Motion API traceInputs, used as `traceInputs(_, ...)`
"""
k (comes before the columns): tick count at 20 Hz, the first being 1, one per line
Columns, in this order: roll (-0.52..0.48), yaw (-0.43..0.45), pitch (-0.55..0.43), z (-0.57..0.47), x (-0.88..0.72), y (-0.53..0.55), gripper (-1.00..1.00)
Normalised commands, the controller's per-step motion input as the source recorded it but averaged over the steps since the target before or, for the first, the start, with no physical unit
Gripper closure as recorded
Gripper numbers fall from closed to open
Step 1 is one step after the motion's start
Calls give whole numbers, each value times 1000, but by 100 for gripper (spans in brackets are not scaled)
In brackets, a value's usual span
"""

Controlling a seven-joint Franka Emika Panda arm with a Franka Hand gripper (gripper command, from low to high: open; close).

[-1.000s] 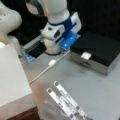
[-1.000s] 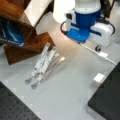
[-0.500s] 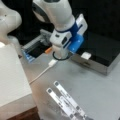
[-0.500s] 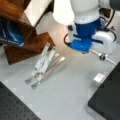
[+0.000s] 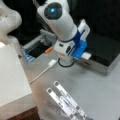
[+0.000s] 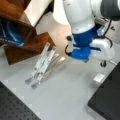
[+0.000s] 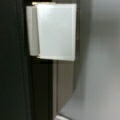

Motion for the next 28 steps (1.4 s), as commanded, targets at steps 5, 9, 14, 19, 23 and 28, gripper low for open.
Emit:
traceInputs(5,266,-54,-52,-187,171,219,-100)
traceInputs(9,212,-40,-52,-140,151,156,-100)
traceInputs(14,218,-18,-77,-137,138,54,-100)
traceInputs(19,216,-22,-81,-151,172,13,-100)
traceInputs(23,183,-6,-69,-122,172,25,-100)
traceInputs(28,182,14,-43,-60,106,38,-100)
